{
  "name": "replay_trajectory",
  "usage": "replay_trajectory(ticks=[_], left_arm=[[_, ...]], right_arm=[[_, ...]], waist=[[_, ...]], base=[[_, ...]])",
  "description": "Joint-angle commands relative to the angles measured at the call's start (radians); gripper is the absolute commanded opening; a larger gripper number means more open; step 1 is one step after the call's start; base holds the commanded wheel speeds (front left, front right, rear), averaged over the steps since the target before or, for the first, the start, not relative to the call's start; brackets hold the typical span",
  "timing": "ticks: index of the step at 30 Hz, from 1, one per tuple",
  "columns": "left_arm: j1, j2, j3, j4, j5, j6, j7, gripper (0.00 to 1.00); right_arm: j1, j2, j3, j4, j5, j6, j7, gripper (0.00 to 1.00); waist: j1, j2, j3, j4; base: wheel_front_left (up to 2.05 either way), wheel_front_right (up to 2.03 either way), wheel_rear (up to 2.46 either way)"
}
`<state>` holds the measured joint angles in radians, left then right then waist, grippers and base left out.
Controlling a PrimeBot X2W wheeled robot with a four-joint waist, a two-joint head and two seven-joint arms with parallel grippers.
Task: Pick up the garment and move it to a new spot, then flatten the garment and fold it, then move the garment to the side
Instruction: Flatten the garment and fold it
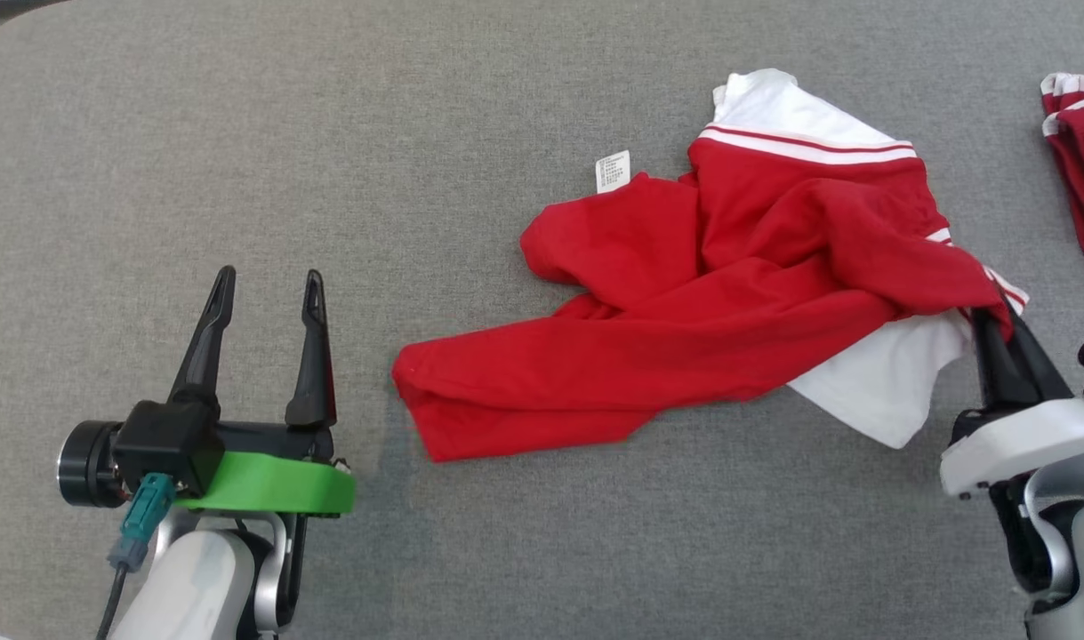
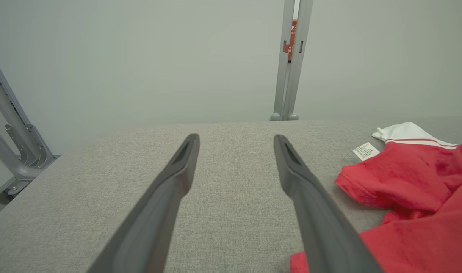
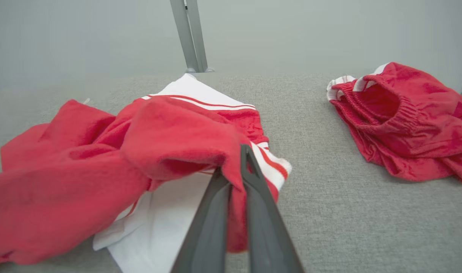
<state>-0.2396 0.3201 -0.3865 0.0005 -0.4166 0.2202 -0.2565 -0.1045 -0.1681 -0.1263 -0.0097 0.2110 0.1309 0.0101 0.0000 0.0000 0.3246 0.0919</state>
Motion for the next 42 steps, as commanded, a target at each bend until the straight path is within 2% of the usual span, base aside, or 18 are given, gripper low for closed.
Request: replay_trajectory(ticks=[1, 5, 7, 12, 17, 28, 39, 42], left_arm=[[-0.019, -0.004, 0.001, 0.003, 0.010, -0.004, -0.004, 1.00], [-0.030, -0.010, 0.001, 0.014, 0.013, -0.010, -0.006, 1.00], [-0.034, -0.012, 0.002, 0.019, 0.015, -0.014, -0.007, 1.00], [-0.030, -0.020, 0.001, 0.031, 0.020, -0.018, -0.009, 1.00], [-0.009, -0.017, 0.011, 0.041, 0.018, -0.015, -0.008, 1.00], [0.070, 0.006, 0.017, 0.019, 0.026, 0.015, -0.002, 1.00], [0.103, 0.022, -0.003, -0.012, 0.031, 0.024, 0.026, 1.00], [0.085, 0.019, -0.036, -0.026, 0.028, -0.001, 0.072, 1.00]], right_arm=[[-0.033, -0.019, -0.003, 0.019, 0.014, 0.000, 0.002, 0.00], [-0.107, -0.063, -0.009, 0.106, 0.039, 0.000, -0.019, 0.02], [-0.135, -0.068, -0.026, 0.157, 0.044, 0.000, -0.042, 1.00], [-0.166, -0.080, -0.047, 0.220, 0.013, 0.000, -0.139, 1.00], [-0.105, -0.063, -0.029, 0.152, -0.020, 0.000, -0.206, 1.00], [0.114, 0.064, 0.042, -0.171, -0.051, 0.000, -0.158, 1.00], [0.165, 0.092, 0.044, -0.249, -0.045, 0.000, -0.117, 1.00], [0.156, 0.093, 0.046, -0.255, -0.044, 0.000, -0.110, 1.00]], waist=[[0.0000, 0.0000, 0.012, 0.004], [0.0000, 0.0000, 0.028, 0.013], [0.0000, 0.0000, 0.032, 0.015], [0.0000, 0.0000, 0.026, 0.017], [0.0000, 0.0000, -0.002, 0.006], [0.0000, 0.0000, -0.075, -0.042], [0.0000, 0.0000, -0.081, -0.048], [0.0000, 0.0000, -0.074, -0.045]], base=[[0.00, 0.00, 0.00], [0.00, 0.00, 0.00], [0.00, 0.00, 0.00], [0.00, 0.00, 0.00], [0.00, 0.00, 0.00], [0.00, 0.00, 0.00], [0.00, 0.00, 0.00], [0.00, 0.00, 0.00]])
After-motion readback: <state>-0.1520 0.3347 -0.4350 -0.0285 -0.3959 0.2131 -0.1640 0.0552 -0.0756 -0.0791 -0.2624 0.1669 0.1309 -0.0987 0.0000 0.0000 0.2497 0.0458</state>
